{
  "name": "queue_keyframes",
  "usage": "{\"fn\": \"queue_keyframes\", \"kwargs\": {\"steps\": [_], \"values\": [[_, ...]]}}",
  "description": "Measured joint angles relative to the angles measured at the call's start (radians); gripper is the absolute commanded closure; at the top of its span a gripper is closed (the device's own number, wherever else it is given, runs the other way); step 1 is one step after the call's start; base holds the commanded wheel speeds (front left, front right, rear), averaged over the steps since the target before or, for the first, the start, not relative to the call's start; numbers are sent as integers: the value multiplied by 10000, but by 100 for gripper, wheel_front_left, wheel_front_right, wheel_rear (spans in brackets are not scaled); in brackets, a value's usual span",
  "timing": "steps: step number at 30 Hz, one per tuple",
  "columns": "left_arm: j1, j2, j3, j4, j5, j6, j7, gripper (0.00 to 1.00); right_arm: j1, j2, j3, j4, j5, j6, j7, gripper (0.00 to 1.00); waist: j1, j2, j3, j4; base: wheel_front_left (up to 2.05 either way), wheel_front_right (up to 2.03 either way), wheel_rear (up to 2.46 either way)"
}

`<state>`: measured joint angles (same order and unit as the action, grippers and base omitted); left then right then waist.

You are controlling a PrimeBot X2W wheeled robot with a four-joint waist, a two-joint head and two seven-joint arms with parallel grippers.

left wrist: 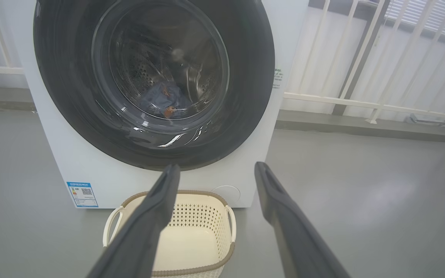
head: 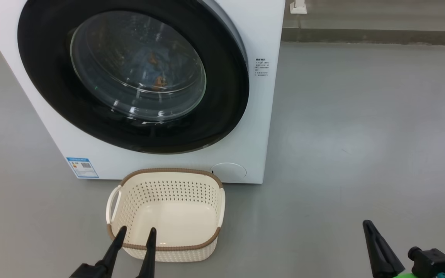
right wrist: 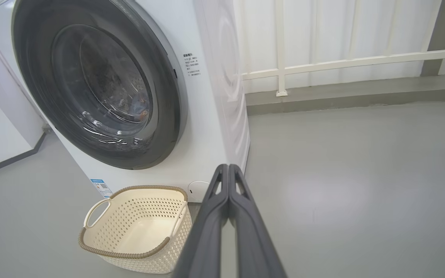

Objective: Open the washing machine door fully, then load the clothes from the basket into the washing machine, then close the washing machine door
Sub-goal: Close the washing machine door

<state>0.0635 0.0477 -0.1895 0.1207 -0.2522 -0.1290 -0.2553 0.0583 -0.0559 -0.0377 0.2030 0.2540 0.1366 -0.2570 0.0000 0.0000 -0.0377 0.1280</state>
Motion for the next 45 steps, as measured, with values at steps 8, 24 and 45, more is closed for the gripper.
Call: {"fn": "queue_keyframes", "kwargs": {"steps": [8,24,45], "values": [[107,-2,153,-2,-157,10,0,0,501,115,-418,-412,-157,0,0,0,0,0,-186,-64,0,0,0],[191,-4,155,219,-194,105,0,0,505,144,-389,-535,-228,0,0,0,0,0,-227,-55,0,0,0],[191,-4,119,221,-280,115,0,0,509,146,-336,-516,-226,0,0,0,0,0,-215,59,0,0,0]]}}
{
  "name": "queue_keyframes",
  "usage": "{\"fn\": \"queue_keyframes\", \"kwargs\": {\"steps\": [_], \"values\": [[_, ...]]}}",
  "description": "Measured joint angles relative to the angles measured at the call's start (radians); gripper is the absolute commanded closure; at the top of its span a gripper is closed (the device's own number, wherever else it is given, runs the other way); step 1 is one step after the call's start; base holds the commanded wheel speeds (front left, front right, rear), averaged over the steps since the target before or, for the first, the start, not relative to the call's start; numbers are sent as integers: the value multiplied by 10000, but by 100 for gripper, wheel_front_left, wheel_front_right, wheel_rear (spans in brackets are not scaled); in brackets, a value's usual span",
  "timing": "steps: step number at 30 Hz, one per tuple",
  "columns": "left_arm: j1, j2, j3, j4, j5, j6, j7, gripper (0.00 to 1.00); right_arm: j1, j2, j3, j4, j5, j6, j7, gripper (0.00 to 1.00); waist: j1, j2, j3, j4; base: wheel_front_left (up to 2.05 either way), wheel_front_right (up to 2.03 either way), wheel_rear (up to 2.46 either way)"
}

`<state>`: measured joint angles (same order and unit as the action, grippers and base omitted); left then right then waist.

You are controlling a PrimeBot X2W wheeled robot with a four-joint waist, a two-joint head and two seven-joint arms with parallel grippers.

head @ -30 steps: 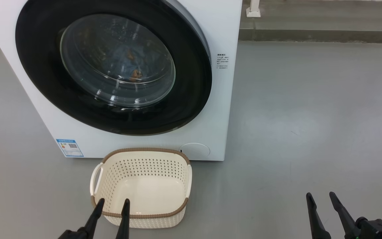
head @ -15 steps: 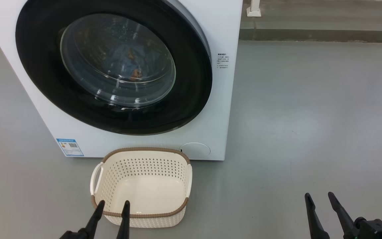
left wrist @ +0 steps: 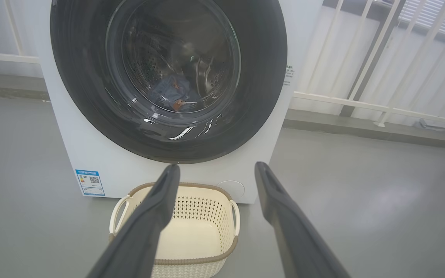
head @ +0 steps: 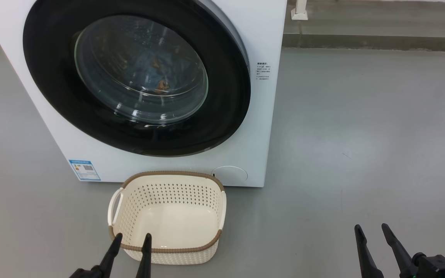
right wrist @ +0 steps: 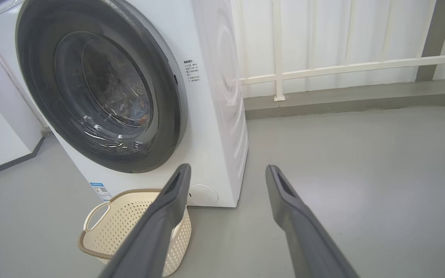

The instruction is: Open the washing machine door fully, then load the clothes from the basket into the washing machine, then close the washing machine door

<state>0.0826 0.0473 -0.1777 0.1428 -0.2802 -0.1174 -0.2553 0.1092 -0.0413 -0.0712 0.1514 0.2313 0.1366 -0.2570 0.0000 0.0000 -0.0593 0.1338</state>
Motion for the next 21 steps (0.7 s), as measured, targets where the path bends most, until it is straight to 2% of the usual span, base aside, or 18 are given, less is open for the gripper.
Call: {"fn": "queue_keyframes", "kwargs": {"steps": [16,21], "values": [[0,2,-123,79,-75,-15,0,0,55,0,-2,-4,2,0,0,0,0,0,-7,95,0,0,0],[2,0,-182,94,-410,-33,0,0,151,2,2,-4,2,0,0,0,0,0,12,82,0,0,0]]}}
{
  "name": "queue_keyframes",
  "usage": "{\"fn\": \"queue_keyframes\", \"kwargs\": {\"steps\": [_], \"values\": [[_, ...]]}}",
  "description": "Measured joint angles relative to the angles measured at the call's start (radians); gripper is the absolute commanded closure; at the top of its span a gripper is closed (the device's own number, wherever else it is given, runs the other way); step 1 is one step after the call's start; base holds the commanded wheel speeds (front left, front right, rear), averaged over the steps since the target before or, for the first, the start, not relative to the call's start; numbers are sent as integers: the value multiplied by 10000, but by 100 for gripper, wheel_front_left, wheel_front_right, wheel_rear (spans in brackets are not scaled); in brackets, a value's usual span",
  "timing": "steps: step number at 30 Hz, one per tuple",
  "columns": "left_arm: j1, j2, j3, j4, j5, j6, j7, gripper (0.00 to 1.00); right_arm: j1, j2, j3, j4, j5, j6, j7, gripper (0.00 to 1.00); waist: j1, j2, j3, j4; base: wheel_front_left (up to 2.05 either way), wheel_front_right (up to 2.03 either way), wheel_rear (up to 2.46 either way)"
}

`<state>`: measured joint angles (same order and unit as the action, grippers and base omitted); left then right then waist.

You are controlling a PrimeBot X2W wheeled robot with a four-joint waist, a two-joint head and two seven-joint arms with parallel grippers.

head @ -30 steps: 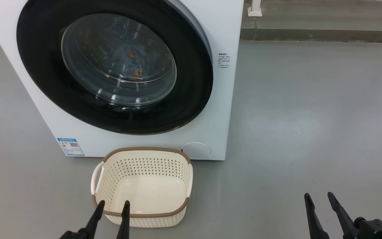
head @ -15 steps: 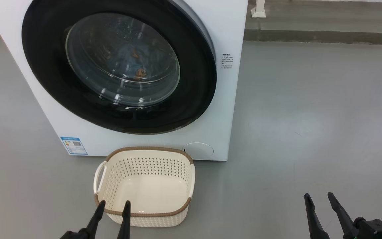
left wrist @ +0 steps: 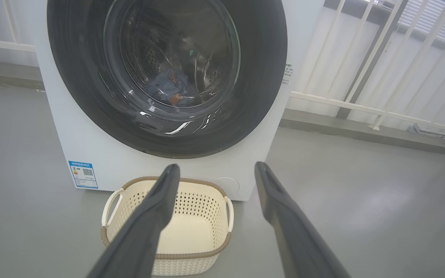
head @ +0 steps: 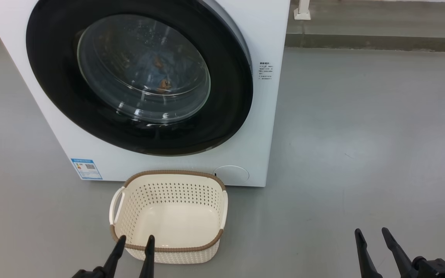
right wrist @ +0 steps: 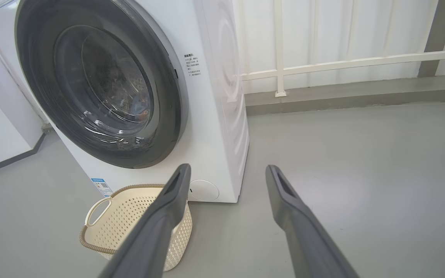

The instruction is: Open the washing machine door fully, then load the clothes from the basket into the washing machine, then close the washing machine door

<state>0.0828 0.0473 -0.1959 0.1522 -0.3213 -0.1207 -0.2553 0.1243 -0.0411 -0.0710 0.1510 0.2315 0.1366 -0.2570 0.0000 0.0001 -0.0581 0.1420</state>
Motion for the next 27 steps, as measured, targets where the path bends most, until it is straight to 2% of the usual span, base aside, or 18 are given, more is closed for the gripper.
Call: {"fn": "queue_keyframes", "kwargs": {"steps": [6,7,13,27], "values": [[5,0,58,-2,-148,-73,0,0,0,2,2,-2,0,0,0,0,0,0,28,-11,0,0,0],[6,0,77,-4,-194,-73,0,100,0,2,2,-2,0,0,0,100,0,0,36,-9,0,0,0],[246,-65,17,598,-234,-71,17,100,75,92,-10,686,23,2,52,100,0,0,43,-14,0,0,0],[208,-36,128,646,-1710,-71,318,100,84,92,-46,748,1538,2,451,100,2,0,107,-182,0,0,0]]}}
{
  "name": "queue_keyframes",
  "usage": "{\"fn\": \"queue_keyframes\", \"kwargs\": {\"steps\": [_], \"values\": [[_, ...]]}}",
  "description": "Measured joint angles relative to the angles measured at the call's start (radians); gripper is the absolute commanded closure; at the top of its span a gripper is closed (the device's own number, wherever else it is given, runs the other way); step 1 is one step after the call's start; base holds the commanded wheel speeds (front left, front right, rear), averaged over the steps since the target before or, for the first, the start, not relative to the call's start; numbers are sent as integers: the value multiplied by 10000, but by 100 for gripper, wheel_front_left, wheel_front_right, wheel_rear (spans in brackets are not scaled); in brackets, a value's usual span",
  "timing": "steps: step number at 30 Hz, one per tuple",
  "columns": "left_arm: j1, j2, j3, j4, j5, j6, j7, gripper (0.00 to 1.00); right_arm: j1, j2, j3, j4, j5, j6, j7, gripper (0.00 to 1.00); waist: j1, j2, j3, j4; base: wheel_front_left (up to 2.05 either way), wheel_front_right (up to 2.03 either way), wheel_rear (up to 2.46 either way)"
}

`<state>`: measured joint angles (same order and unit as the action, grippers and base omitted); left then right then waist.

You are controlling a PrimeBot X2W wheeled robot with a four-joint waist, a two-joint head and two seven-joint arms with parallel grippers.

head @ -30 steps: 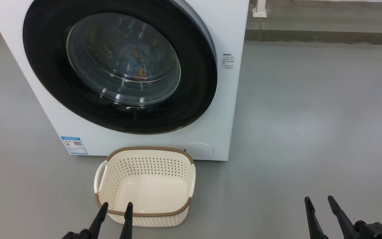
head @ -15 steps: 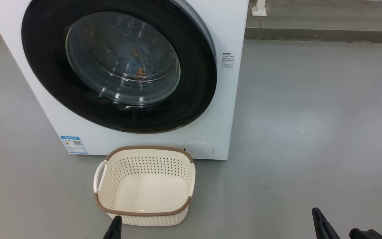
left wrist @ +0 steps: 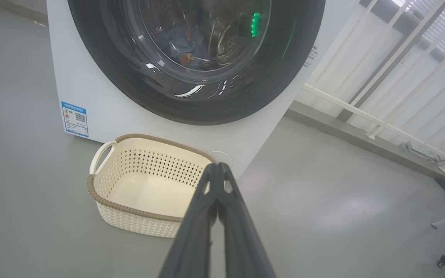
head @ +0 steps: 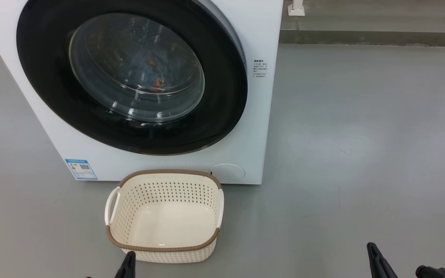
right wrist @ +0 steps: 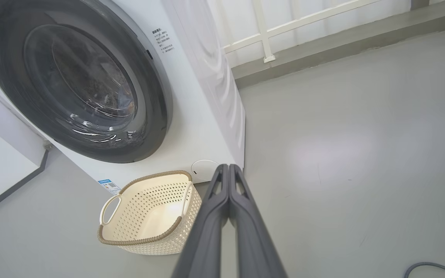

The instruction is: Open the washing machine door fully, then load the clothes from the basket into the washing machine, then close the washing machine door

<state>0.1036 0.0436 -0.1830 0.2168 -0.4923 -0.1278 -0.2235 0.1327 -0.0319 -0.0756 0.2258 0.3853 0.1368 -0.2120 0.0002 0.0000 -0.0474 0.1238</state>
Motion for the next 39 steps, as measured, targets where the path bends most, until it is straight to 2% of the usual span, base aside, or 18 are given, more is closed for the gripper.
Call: {"fn": "queue_keyframes", "kwargs": {"steps": [39], "values": [[-500,107,675,167,-4207,0,1011,100,-618,-6,-221,148,4366,0,1156,100,-1,0,182,-446,0,0,0]]}}
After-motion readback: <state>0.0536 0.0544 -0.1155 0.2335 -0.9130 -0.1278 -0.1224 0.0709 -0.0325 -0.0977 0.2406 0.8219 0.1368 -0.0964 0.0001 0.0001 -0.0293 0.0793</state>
